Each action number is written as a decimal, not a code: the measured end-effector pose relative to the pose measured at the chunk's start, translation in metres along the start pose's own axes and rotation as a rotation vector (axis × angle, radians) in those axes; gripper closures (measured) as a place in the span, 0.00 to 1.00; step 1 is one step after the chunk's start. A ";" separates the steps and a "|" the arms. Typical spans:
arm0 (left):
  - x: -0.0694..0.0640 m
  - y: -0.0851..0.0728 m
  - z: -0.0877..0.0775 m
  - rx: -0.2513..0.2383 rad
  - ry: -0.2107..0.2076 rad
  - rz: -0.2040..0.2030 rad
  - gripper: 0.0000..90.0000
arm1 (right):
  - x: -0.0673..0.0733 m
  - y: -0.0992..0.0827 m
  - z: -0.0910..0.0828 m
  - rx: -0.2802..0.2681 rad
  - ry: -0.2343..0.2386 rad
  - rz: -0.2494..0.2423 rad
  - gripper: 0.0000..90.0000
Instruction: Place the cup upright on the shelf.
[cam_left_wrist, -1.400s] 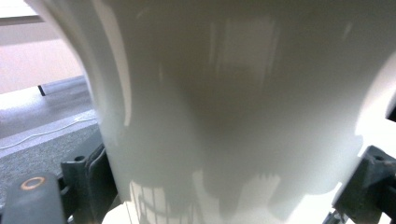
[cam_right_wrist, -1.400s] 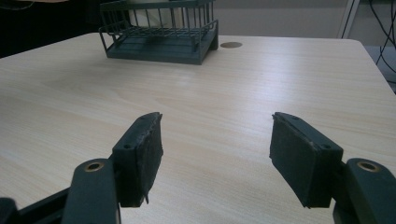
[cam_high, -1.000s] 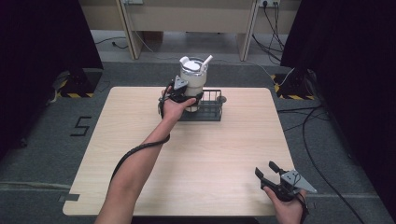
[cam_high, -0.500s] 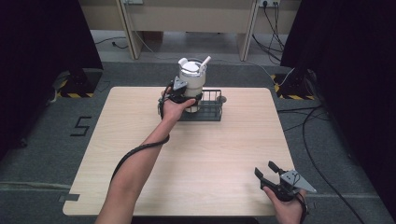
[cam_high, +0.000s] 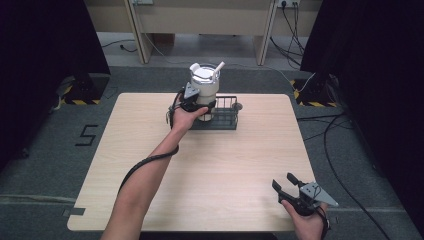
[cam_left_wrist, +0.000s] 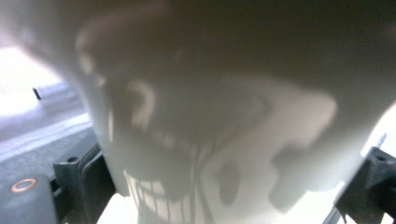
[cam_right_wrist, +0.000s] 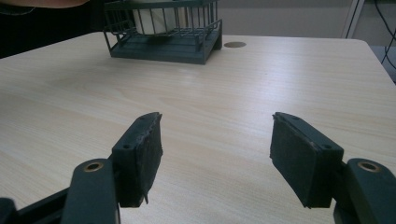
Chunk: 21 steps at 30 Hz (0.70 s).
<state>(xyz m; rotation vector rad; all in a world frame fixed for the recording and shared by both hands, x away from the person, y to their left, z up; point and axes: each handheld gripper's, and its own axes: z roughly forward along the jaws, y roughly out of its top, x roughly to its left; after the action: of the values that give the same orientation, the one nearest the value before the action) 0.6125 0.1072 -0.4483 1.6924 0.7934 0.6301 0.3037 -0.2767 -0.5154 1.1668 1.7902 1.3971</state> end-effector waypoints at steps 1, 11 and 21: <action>0.000 0.001 -0.001 -0.009 -0.003 0.000 0.10 | 0.000 0.000 0.000 -0.002 0.001 -0.001 0.38; -0.002 0.004 -0.016 -0.044 -0.001 -0.015 0.08 | 0.001 0.000 0.002 -0.002 0.002 -0.013 0.38; -0.006 0.008 -0.038 -0.047 -0.016 0.018 0.04 | 0.001 0.001 0.003 0.001 0.001 -0.004 0.38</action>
<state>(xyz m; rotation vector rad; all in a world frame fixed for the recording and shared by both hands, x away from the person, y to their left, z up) 0.5812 0.1244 -0.4311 1.6618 0.7473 0.6425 0.3058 -0.2744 -0.5152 1.1632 1.7932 1.3944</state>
